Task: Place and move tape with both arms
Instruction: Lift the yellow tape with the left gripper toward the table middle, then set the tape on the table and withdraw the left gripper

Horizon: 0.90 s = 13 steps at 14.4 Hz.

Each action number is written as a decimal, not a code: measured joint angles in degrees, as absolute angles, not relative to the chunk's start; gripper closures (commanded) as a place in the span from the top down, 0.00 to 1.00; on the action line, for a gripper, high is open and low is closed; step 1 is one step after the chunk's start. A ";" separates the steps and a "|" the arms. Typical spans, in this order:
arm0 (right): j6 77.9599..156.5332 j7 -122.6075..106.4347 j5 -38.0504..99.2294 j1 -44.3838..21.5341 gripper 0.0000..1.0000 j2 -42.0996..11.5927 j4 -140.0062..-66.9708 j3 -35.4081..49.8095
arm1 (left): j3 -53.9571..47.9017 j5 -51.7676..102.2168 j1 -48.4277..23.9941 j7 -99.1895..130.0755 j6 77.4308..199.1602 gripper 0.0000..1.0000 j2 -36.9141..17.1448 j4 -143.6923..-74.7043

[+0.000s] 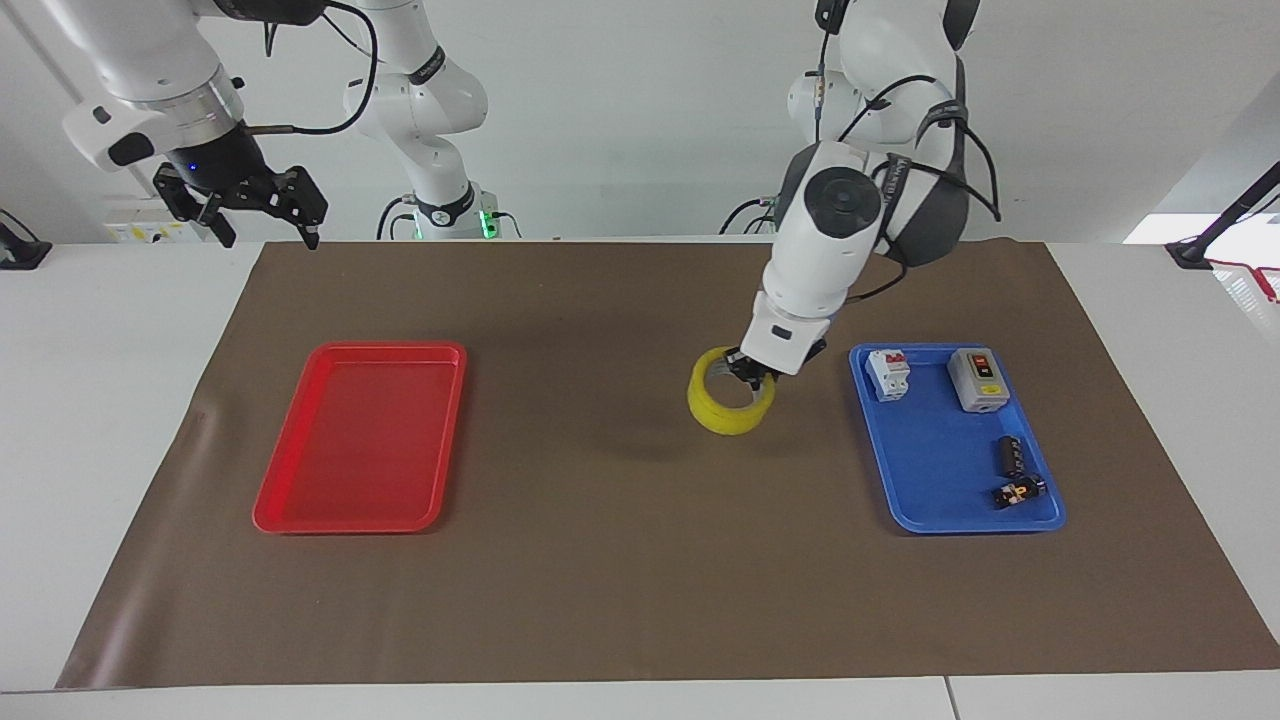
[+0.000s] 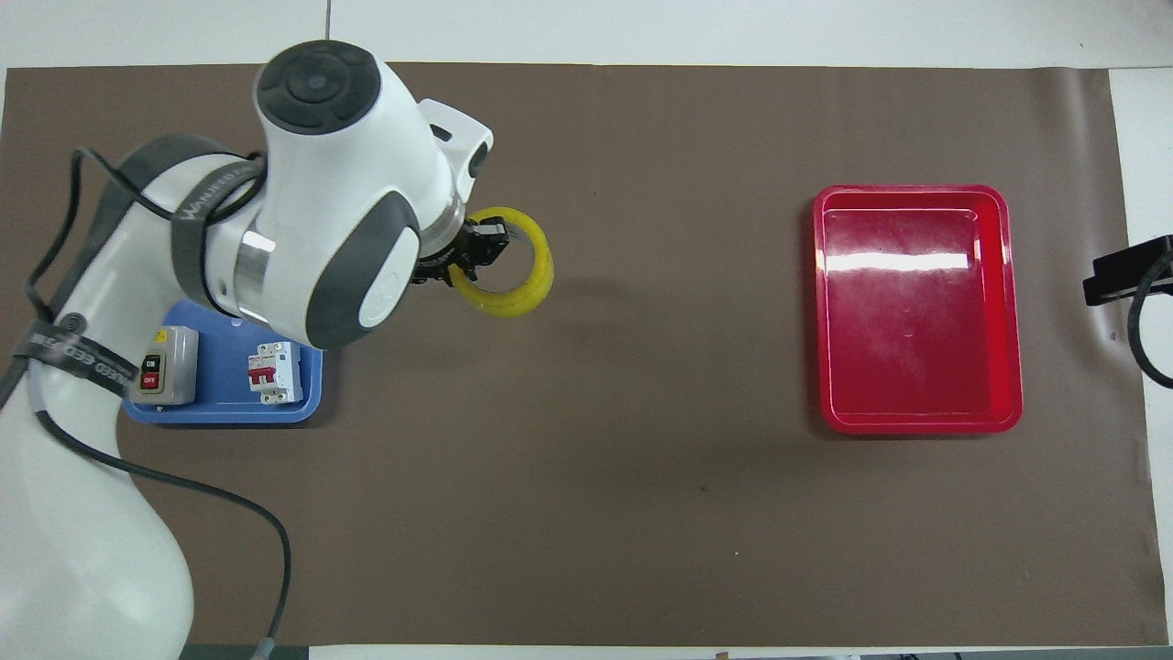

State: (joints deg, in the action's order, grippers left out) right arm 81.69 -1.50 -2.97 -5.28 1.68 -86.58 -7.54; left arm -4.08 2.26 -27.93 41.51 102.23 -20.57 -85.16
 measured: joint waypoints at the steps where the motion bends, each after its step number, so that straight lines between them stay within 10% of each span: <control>1: 81.69 -1.50 -2.97 -5.28 1.00 1.68 -86.58 -7.54 | -4.09 2.27 -30.09 43.94 102.95 0.00 -21.83 -84.56; 13: 81.69 -1.54 -0.57 -4.15 1.00 1.68 -86.62 -7.95 | -3.93 2.34 -36.62 51.66 117.16 0.00 -33.29 -85.44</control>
